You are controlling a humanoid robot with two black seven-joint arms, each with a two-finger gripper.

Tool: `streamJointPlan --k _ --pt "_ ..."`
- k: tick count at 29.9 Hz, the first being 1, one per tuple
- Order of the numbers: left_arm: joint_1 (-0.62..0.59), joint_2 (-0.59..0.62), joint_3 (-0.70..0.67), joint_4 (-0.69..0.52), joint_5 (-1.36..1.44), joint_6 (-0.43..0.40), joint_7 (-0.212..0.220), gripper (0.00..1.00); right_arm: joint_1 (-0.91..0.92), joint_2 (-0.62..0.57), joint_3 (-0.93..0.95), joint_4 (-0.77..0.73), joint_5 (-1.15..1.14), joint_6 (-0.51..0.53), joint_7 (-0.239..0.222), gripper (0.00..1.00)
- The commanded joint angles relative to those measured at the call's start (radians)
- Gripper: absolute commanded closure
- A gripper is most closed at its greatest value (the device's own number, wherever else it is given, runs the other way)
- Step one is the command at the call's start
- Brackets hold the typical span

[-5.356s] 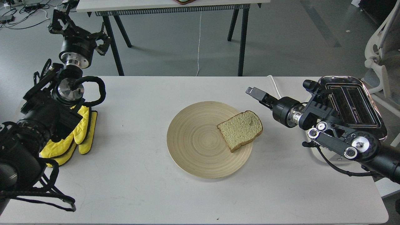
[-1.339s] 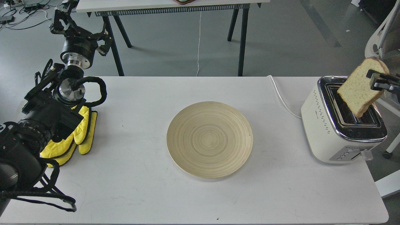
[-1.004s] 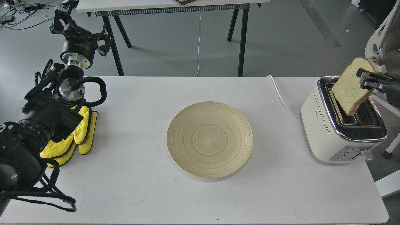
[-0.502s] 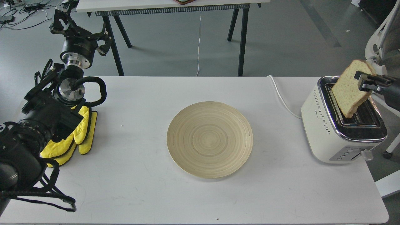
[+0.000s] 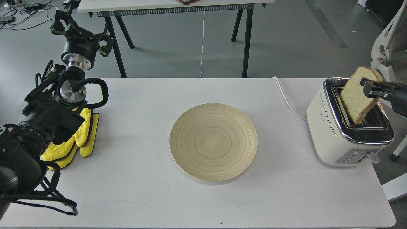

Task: Put bread in toaster with right arm
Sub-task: 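Lower the held bread down into the toaster slot, then open the right gripper and raise it away from the toaster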

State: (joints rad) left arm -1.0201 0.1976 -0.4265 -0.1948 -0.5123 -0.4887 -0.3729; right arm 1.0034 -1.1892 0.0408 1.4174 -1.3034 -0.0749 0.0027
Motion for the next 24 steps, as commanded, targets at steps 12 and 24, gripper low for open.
streamJointPlan --k 12,24 --pt "0.000 -0.001 0.000 0.000 0.000 0.000 0.000 0.00 0.000 0.085 0.161 0.006 0.370 -0.057 0.019 0.05" --pt "-0.002 0.000 0.003 0.000 0.001 0.000 0.000 0.00 -0.003 0.295 0.383 -0.144 1.016 -0.040 0.259 0.00"
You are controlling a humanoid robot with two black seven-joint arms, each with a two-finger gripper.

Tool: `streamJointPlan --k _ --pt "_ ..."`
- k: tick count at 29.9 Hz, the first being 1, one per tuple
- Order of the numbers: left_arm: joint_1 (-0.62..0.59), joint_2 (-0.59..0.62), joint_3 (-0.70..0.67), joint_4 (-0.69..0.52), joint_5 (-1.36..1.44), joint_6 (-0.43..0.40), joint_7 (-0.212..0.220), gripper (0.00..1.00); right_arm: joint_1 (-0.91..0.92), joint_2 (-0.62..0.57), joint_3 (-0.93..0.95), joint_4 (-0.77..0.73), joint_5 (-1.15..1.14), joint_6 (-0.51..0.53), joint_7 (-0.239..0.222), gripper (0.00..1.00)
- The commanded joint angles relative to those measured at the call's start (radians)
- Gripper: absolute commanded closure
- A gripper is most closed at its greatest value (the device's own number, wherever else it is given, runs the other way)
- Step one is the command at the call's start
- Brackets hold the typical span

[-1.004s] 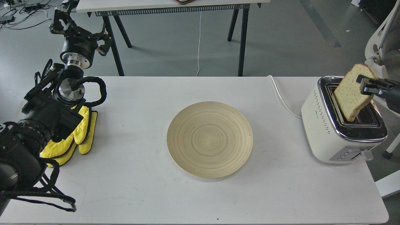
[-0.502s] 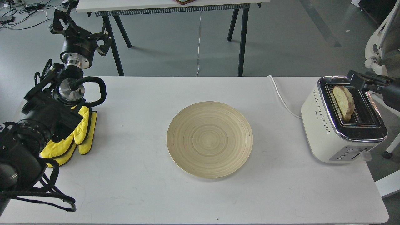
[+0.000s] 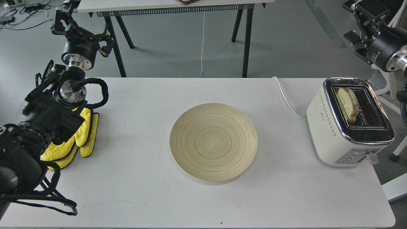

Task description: Put bread in toaster with right arm

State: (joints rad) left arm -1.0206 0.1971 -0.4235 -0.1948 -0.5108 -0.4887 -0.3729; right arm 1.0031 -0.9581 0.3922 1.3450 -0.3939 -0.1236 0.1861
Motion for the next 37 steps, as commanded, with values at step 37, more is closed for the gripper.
streamJointPlan --k 37 --pt "-0.003 0.001 -0.005 0.002 -0.002 0.000 0.000 0.00 -0.006 0.550 0.280 -0.828 0.610 0.367 0.089 0.00"
